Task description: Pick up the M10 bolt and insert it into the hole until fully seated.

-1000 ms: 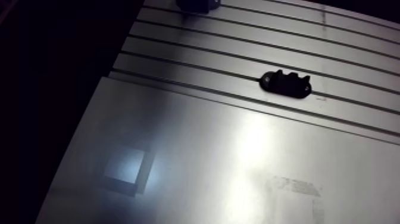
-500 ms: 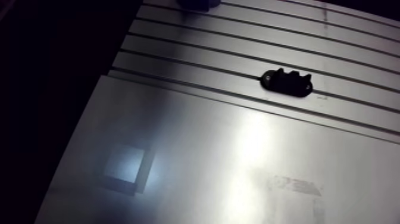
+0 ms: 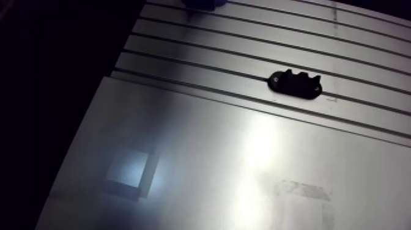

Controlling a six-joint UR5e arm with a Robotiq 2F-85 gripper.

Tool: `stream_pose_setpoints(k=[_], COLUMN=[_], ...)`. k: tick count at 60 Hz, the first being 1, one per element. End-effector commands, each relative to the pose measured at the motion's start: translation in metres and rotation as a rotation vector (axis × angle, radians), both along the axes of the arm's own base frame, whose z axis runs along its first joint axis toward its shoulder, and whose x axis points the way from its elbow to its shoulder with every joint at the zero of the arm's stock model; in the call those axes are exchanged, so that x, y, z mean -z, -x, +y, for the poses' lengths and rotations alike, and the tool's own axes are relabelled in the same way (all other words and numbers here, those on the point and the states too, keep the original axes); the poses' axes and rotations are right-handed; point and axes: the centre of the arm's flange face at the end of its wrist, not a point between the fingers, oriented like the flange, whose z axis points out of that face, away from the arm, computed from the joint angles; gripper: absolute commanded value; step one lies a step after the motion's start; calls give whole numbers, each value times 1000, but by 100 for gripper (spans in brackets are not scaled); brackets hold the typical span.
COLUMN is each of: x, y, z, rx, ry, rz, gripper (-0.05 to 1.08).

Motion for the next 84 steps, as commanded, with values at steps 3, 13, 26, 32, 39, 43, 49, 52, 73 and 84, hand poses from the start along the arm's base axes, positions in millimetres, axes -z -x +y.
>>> stream_pose_setpoints(k=[3, 13, 26, 32, 39, 43, 49, 52, 73, 84], x=[-1, -5, -6, -9, -8, -6, -4, -4, -6, -4], y=[0, -2, -3, -3, -5, -6, -7, -7, -6, -6], z=[0, 0, -1, -1, -2, -2, -2, -2, -2, -2], rx=[0, 0, -1, -1, -3, -5, -5, -5, -5, -5], ry=[1, 2, 1, 2, 0, -2, -5, -5, -4, -5], rz=[0, -2, -4, 0, -9, -14, -18, -17, -10, -13], gripper=[108, 108, 108, 108, 108, 108, 108, 108, 108, 108])
